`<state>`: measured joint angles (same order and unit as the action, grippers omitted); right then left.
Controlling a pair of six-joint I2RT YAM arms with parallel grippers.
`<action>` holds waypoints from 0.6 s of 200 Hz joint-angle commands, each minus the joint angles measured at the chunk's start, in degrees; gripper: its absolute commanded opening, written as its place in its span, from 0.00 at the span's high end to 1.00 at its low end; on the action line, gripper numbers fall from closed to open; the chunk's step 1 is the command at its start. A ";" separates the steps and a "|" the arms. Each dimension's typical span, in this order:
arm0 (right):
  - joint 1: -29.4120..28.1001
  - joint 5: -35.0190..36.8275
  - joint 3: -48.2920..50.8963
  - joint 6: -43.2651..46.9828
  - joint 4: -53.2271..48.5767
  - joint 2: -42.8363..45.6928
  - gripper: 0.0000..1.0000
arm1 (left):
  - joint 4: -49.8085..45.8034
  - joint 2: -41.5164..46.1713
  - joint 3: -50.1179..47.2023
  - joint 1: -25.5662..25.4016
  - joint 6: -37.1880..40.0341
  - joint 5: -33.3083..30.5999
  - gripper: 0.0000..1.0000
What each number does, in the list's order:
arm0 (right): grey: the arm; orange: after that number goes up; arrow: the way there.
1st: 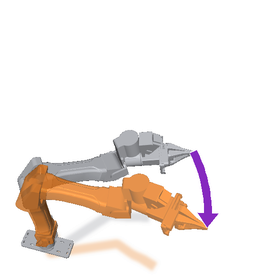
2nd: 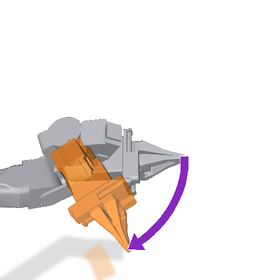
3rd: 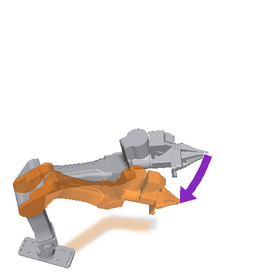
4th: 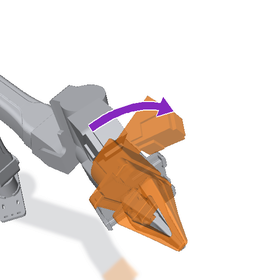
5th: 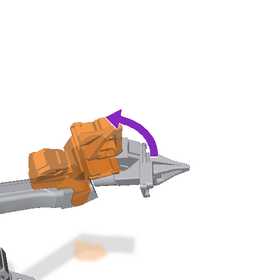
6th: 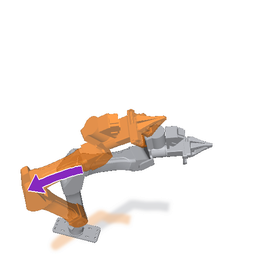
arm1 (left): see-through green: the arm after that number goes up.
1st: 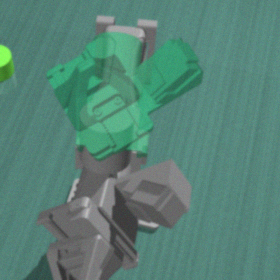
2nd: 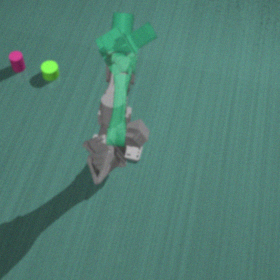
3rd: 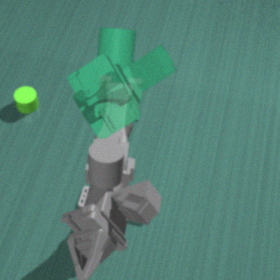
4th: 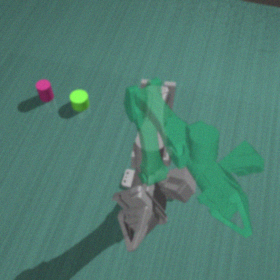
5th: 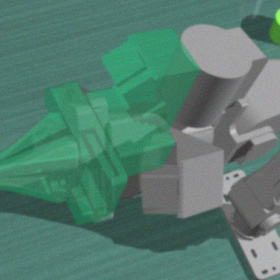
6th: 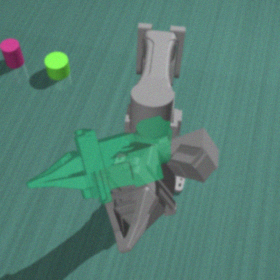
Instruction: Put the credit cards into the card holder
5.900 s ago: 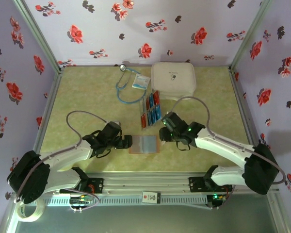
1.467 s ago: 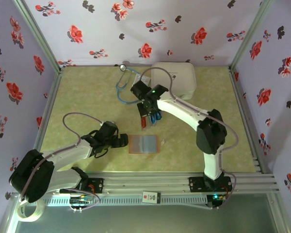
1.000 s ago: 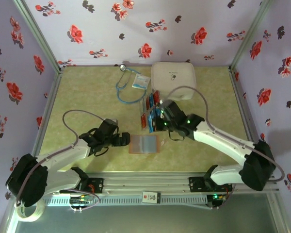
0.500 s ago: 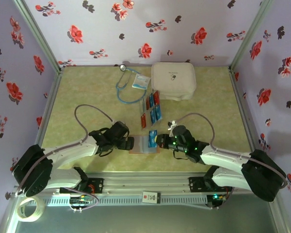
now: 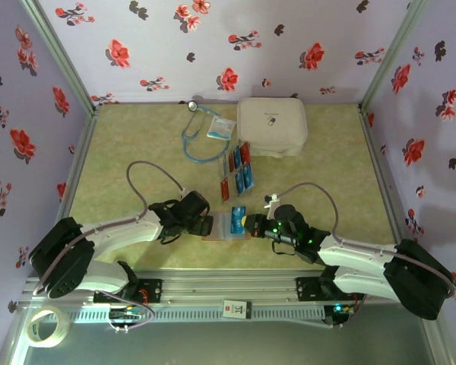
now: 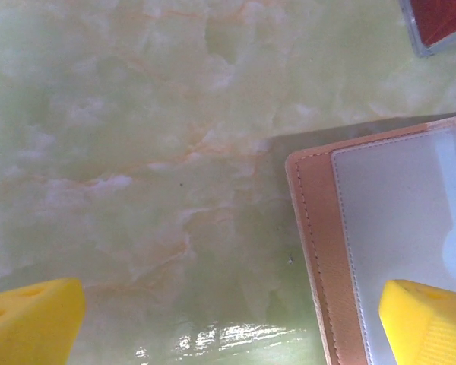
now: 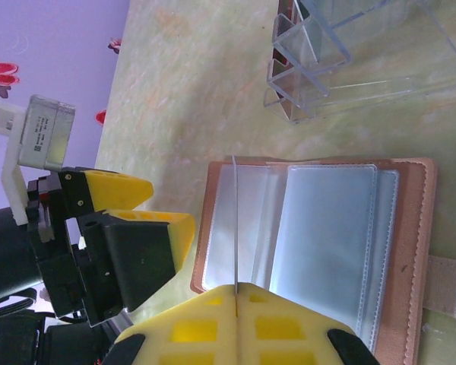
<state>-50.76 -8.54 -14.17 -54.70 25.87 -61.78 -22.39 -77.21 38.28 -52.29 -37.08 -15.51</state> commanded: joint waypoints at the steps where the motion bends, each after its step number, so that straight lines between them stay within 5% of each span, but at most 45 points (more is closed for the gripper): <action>1: -0.63 1.64 0.48 -0.61 2.48 -0.78 1.00 | 1.24 -1.32 1.25 -0.70 0.70 -1.75 0.00; 120: -1.82 0.46 -1.47 -1.63 10.24 -11.50 1.00 | 1.49 -3.12 -0.85 -1.50 -1.04 -3.48 0.00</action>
<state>-52.01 -8.38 -14.33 -55.33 32.34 -71.57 -21.02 -79.94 38.26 -53.21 -37.17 -16.84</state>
